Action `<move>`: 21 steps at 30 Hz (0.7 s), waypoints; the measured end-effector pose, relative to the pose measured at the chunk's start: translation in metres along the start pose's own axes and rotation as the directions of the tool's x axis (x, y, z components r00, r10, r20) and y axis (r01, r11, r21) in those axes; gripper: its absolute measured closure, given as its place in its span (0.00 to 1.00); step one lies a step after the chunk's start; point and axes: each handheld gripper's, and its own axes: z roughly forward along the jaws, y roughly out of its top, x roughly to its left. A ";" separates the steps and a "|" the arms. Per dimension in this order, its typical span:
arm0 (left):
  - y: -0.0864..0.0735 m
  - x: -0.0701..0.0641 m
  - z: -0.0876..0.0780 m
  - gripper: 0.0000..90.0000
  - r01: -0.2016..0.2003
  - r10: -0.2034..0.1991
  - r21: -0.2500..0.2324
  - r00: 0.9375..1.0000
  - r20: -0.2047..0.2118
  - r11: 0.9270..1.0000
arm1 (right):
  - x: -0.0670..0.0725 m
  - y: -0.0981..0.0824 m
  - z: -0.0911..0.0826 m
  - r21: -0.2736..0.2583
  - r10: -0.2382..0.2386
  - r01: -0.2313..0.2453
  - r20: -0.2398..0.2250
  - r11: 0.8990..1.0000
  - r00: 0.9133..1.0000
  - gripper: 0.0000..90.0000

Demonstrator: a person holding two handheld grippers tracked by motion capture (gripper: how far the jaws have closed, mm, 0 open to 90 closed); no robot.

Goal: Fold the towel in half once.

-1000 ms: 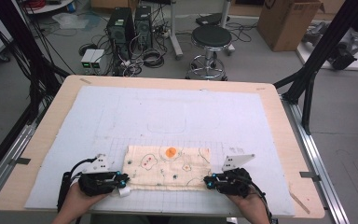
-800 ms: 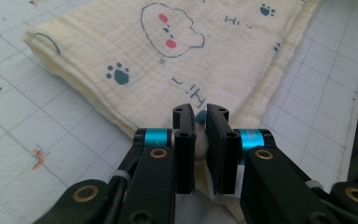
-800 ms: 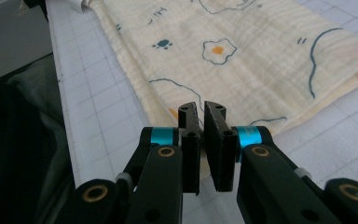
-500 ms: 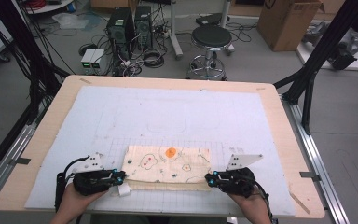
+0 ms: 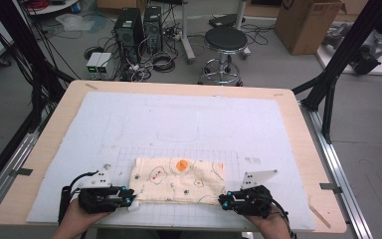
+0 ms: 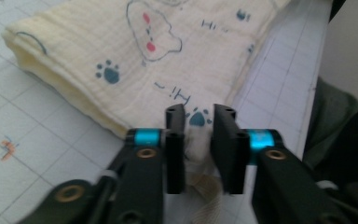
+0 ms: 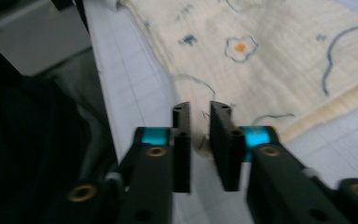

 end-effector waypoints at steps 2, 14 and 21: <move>0.003 0.000 -0.002 0.72 0.009 -0.009 -0.033 1.000 0.003 0.999 | 0.001 0.003 -0.004 -0.038 -0.012 0.011 -0.020 0.999 1.000 0.78; 0.011 0.001 0.017 0.87 -0.033 0.036 0.046 0.997 -0.064 0.998 | -0.011 0.012 0.020 0.028 -0.005 0.005 -0.001 1.000 1.000 0.86; 0.003 -0.002 0.019 0.89 -0.047 0.054 0.110 0.997 -0.055 0.993 | -0.012 0.002 0.023 0.084 -0.027 0.026 0.017 0.996 0.999 0.88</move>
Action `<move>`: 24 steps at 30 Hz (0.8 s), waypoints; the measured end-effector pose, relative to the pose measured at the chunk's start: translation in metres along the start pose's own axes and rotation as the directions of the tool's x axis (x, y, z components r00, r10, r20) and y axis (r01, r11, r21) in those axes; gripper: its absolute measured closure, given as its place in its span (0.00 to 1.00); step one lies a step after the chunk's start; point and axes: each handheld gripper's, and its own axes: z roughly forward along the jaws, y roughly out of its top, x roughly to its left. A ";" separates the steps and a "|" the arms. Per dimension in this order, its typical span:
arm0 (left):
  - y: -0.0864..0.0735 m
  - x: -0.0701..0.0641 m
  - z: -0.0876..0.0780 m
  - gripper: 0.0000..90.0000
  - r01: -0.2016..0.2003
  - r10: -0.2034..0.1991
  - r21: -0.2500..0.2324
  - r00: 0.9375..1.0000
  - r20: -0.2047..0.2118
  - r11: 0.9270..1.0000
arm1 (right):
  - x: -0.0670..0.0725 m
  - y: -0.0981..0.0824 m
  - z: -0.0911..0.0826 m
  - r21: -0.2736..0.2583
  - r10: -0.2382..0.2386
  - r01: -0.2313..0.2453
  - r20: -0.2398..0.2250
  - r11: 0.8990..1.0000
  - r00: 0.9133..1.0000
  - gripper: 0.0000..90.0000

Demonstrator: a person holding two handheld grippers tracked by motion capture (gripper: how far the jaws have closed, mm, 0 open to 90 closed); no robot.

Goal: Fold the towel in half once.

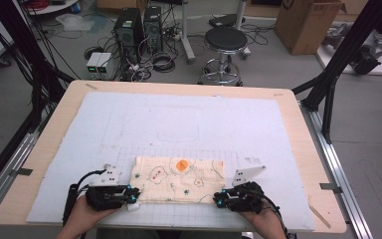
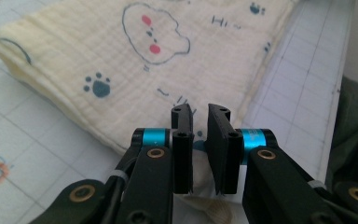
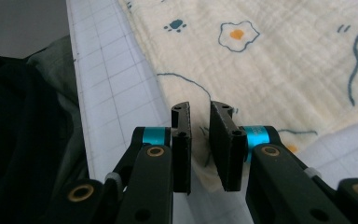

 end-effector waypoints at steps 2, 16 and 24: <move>-0.001 0.001 0.000 0.89 0.010 -0.010 -0.007 1.000 0.005 1.000 | 0.000 -0.003 -0.001 -0.010 0.008 -0.008 0.000 1.000 1.000 0.87; 0.005 0.005 -0.009 0.72 0.045 -0.045 -0.114 0.999 0.004 0.992 | -0.001 0.002 -0.015 -0.137 0.025 -0.029 -0.031 0.990 0.999 0.75; 0.018 0.009 -0.007 0.67 0.039 -0.041 -0.152 0.999 -0.008 0.988 | -0.006 0.018 -0.015 -0.170 0.034 -0.030 0.017 0.985 0.999 0.59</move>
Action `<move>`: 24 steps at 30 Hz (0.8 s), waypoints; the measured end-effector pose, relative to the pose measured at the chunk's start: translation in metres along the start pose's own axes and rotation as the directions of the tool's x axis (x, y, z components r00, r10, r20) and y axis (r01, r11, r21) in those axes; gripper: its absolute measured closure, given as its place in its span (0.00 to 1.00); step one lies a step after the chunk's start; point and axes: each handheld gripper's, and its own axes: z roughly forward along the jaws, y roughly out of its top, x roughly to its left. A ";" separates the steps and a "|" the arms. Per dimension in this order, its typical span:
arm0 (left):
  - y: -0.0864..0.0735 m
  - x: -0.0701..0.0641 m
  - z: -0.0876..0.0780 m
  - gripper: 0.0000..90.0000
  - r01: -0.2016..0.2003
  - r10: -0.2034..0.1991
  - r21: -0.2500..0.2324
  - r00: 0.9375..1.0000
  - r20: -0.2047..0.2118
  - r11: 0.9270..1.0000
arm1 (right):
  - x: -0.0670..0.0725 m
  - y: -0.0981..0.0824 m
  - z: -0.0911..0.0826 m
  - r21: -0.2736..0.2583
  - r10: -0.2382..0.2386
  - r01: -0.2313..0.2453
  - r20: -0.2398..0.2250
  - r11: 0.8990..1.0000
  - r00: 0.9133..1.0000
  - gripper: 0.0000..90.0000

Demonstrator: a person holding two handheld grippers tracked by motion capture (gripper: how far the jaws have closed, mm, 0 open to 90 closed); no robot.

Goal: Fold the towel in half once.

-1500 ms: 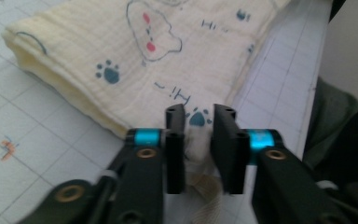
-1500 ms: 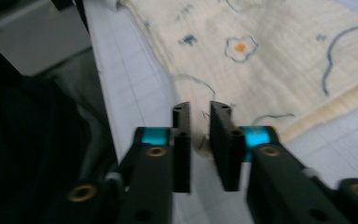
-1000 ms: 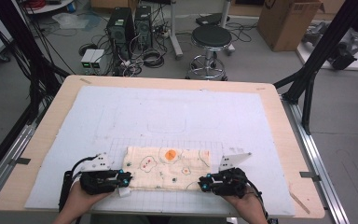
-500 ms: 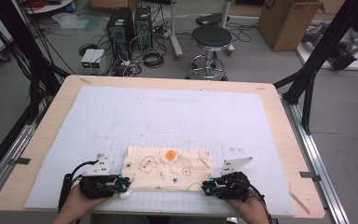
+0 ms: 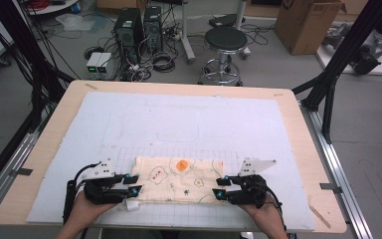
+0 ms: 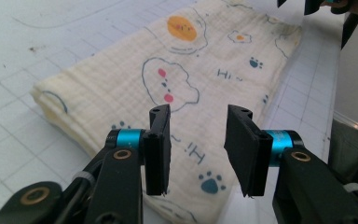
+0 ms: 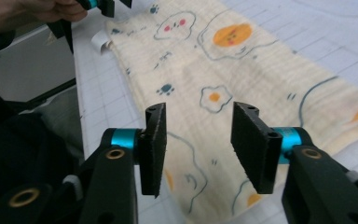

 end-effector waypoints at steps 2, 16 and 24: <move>0.003 0.002 0.002 0.65 0.012 -0.012 -0.010 1.000 -0.008 1.000 | -0.001 0.005 0.000 -0.017 -0.001 0.001 0.015 1.000 1.000 0.52; 0.031 0.007 0.024 0.51 0.032 -0.033 -0.030 0.999 -0.032 0.999 | -0.010 0.038 0.020 -0.040 -0.016 0.019 0.067 0.999 0.998 0.36; 0.050 0.014 0.044 0.64 0.016 -0.017 -0.019 0.996 -0.088 1.000 | -0.015 0.057 0.037 -0.016 -0.048 0.050 0.101 0.999 0.994 0.64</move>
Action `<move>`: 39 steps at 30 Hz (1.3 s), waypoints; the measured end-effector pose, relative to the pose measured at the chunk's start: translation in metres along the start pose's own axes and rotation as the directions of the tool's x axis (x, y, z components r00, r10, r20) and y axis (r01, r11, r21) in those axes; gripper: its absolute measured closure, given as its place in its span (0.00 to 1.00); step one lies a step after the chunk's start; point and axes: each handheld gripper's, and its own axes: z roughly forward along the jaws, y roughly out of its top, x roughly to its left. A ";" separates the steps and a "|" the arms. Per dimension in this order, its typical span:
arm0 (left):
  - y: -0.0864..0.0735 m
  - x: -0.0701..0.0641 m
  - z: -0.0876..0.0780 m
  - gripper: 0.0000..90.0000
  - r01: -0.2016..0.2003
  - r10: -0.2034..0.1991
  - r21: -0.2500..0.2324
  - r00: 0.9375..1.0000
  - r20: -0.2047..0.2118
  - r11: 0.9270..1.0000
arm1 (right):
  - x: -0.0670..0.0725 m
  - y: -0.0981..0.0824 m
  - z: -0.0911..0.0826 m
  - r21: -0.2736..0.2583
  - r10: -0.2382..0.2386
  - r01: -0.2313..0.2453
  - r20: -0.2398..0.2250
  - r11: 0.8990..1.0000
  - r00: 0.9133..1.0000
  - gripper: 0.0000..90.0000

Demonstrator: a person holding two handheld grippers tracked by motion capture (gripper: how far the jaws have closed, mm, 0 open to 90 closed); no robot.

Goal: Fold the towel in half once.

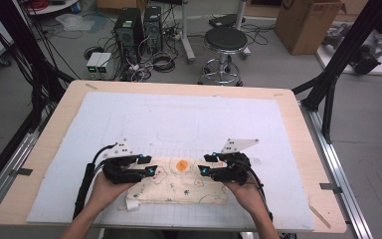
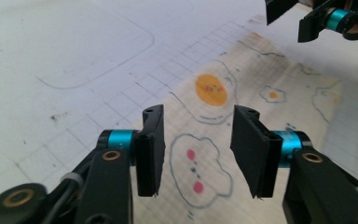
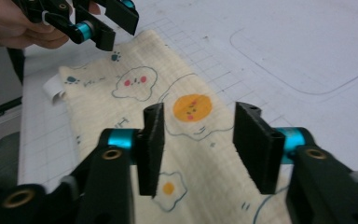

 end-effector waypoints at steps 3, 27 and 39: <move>0.006 0.002 0.011 0.75 -0.006 0.006 0.000 1.000 -0.019 1.000 | -0.004 0.005 0.013 0.018 -0.009 0.009 -0.004 1.000 1.000 0.75; -0.003 0.036 0.041 0.94 0.012 0.014 0.199 0.992 -0.127 0.980 | -0.032 -0.003 0.057 0.197 0.033 -0.043 0.052 0.980 0.998 0.93; -0.021 0.049 0.015 0.92 0.062 -0.040 0.144 0.987 -0.153 0.988 | -0.042 -0.022 0.026 0.181 0.060 -0.077 0.098 0.980 0.993 0.91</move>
